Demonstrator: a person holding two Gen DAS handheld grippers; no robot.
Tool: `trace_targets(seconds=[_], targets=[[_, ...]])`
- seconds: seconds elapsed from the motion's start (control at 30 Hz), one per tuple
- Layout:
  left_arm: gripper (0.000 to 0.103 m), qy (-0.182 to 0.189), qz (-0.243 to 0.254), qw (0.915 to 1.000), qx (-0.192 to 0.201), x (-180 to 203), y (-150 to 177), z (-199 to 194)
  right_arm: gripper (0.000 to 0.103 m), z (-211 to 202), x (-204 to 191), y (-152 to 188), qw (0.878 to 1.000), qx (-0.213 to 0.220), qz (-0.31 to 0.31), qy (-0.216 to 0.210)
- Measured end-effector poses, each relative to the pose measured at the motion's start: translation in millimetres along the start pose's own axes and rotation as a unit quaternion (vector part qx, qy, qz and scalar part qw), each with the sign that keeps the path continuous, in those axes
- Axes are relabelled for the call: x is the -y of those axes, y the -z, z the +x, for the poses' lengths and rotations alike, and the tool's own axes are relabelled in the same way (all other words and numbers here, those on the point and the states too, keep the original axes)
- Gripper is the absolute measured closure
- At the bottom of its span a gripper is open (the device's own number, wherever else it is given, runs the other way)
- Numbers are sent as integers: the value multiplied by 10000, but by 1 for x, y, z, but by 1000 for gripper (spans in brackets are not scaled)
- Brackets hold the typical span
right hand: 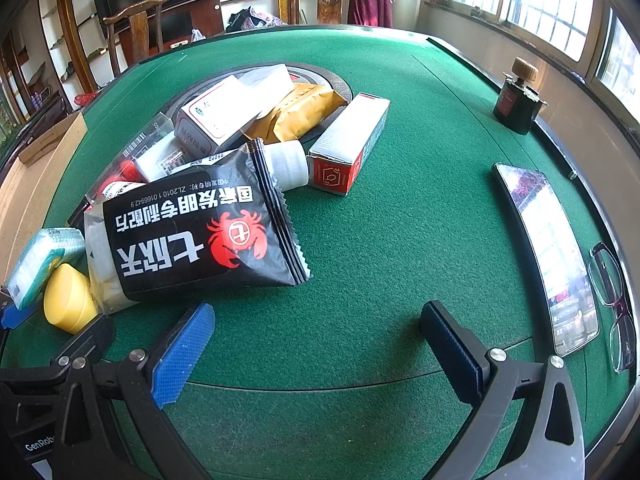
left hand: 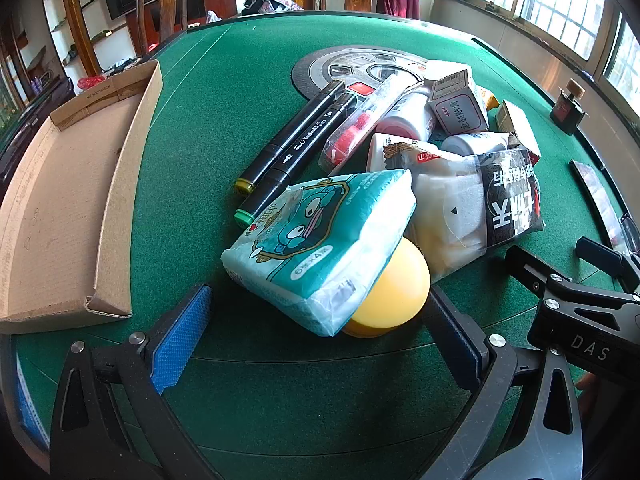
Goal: Organize objects
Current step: 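Grasp the teal tissue pack with the left gripper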
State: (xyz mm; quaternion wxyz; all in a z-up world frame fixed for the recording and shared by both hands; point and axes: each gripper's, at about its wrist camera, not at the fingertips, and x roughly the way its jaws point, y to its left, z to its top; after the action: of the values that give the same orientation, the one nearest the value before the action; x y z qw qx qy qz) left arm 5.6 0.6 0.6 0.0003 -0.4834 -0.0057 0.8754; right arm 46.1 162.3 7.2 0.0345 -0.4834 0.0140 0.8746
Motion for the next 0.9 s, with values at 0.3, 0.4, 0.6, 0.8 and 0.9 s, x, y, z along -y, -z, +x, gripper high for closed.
trace_targets(seconds=[0.3, 0.4, 0.6, 0.8, 0.9], targets=[[0, 2, 11, 10000, 0, 0, 0, 0, 0, -1, -7, 0, 9997, -1, -210, -142], [0, 3, -4, 10000, -2, 0, -1, 1, 0, -2, -6, 0, 9994, 0, -291, -202], [0, 267, 89, 9996, -78, -11, 4, -7, 0, -1, -5, 0, 9987, -5, -405, -294], [5, 600, 127, 9978, 255, -29, 22, -32, 0, -1, -2, -1, 9984, 5, -425, -382], [15, 750, 255, 9957, 475, -30, 23, -43, 0, 0, -3, -2, 9982, -14, -487, -345]])
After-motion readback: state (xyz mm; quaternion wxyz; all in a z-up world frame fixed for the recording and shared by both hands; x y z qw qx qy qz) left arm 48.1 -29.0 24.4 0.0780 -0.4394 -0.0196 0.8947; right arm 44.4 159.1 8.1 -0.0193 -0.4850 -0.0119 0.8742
